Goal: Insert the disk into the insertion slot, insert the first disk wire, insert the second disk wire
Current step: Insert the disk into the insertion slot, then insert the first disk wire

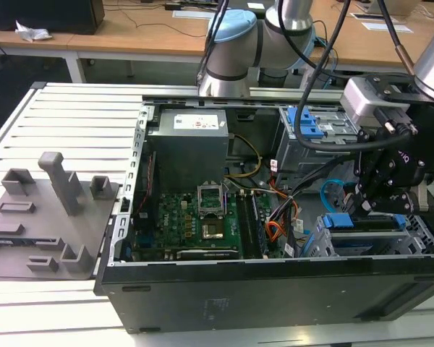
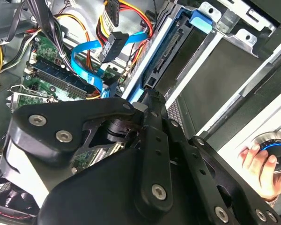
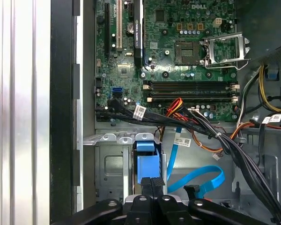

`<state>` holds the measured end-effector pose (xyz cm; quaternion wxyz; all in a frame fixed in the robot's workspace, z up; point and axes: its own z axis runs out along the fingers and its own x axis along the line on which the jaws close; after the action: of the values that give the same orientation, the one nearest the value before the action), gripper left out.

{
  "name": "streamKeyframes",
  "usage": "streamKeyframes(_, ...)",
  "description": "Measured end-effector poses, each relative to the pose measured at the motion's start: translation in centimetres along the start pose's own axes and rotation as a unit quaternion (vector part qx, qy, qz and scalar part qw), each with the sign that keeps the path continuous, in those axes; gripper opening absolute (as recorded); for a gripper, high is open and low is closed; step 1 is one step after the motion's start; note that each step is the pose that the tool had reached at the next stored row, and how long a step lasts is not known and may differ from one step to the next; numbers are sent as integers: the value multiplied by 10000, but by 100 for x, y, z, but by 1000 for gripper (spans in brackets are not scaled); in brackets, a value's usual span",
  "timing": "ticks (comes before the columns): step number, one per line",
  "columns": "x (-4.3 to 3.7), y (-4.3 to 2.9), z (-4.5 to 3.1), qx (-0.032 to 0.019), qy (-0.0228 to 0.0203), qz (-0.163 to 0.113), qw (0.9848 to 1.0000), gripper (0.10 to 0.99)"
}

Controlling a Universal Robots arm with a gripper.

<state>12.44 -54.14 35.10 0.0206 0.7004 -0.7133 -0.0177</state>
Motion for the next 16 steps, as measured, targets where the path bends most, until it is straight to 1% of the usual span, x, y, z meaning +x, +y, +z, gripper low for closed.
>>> streamKeyframes(7, 0, 0, 1, 0, 0, 0, 10000, 106)
streamKeyframes(9, -2, -111, -5, 0, 0, 0, 10000, 106)
streamKeyframes(11, -3, -161, -7, 0, 0, -1, 10000, 106)
streamKeyframes(12, -4, -177, -9, 0, 0, 0, 10000, 106)
streamKeyframes(14, -3, -180, -21, 0, 0, 1, 10000, 106)
streamKeyframes(16, -3, -179, -49, 0, 1, 0, 10000, 106)
